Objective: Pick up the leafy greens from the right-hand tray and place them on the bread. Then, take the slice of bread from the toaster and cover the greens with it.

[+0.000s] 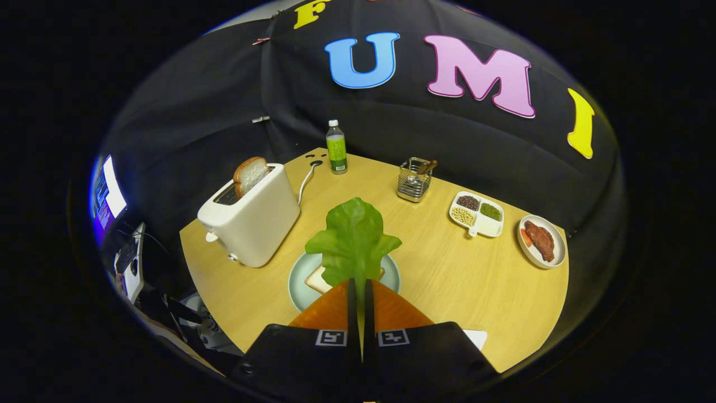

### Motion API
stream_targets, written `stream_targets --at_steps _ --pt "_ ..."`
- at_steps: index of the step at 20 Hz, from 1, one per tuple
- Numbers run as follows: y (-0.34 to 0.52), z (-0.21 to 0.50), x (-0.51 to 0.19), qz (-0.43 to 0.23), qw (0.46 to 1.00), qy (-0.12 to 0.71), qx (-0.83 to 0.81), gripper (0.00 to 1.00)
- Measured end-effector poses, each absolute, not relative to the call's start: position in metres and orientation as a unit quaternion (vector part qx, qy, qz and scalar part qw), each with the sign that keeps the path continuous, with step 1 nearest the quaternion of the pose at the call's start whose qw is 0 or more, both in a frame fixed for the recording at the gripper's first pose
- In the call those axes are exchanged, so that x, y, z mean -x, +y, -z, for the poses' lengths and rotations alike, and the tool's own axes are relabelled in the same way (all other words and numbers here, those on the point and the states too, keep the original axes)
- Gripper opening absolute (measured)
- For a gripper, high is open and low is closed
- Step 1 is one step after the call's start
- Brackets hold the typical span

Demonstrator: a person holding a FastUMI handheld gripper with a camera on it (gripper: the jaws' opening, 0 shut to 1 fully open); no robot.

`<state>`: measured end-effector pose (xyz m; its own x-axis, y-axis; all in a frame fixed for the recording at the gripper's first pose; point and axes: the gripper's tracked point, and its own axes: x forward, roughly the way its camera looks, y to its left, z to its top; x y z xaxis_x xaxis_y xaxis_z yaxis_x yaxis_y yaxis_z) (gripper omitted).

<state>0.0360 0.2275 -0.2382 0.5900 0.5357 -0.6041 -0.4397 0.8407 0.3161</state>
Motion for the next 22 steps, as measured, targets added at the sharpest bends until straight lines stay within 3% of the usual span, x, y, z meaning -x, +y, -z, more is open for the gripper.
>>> stream_targets --at_steps 8,12,22 --pt "0.283 0.294 -0.053 -0.246 0.875 0.410 -0.081 0.06" --pt "0.291 0.292 -0.064 -0.223 0.889 0.391 -0.082 1.00" --pt "0.265 0.182 -0.076 -0.205 0.938 0.262 -0.095 1.00"
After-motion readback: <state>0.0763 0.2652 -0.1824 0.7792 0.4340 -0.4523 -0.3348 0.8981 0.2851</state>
